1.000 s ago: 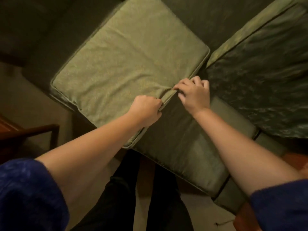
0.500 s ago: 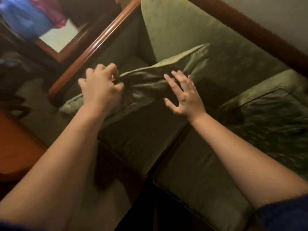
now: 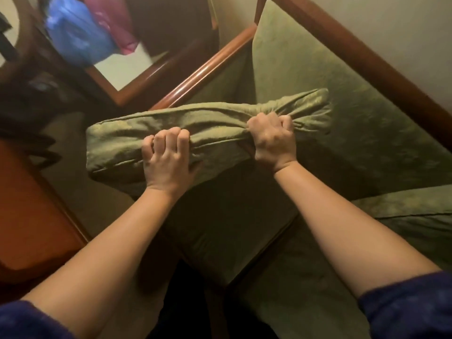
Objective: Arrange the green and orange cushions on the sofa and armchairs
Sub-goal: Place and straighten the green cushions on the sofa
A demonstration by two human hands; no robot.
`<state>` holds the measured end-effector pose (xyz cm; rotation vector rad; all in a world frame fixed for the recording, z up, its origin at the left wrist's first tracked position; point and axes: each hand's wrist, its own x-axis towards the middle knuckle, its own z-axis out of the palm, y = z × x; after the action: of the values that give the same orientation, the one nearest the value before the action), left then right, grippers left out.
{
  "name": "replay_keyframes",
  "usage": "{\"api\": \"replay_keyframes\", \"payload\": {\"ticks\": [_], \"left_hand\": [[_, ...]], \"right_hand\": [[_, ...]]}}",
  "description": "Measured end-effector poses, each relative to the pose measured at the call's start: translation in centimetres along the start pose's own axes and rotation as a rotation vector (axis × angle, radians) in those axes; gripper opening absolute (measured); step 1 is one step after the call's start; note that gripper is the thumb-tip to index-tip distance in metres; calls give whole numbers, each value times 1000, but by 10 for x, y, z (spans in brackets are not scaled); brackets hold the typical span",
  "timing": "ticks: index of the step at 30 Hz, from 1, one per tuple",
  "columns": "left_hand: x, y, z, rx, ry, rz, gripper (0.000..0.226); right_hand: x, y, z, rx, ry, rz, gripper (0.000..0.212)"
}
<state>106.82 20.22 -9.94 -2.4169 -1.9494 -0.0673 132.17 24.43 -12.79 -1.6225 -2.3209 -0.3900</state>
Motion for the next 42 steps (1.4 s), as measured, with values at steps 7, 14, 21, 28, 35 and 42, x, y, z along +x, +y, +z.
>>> {"api": "replay_keyframes", "payload": {"ticks": [7, 14, 21, 28, 35, 42], "left_hand": [[82, -7, -34, -33, 91, 292, 26], [164, 36, -72, -203, 130, 620, 31], [241, 111, -53, -244, 110, 878, 46], [270, 123, 13, -92, -52, 828, 98], [293, 123, 7, -45, -102, 664, 119], [218, 197, 1, -62, -163, 630, 107]], "right_hand": [[26, 32, -23, 74, -8, 22, 26], [25, 73, -104, 85, -1, 296, 14], [-6, 104, -104, 3, -4, 588, 20], [-52, 104, -27, -136, -163, 960, 69], [-56, 114, -25, -103, -244, 991, 91], [-70, 112, -48, 51, -165, 991, 87]]}}
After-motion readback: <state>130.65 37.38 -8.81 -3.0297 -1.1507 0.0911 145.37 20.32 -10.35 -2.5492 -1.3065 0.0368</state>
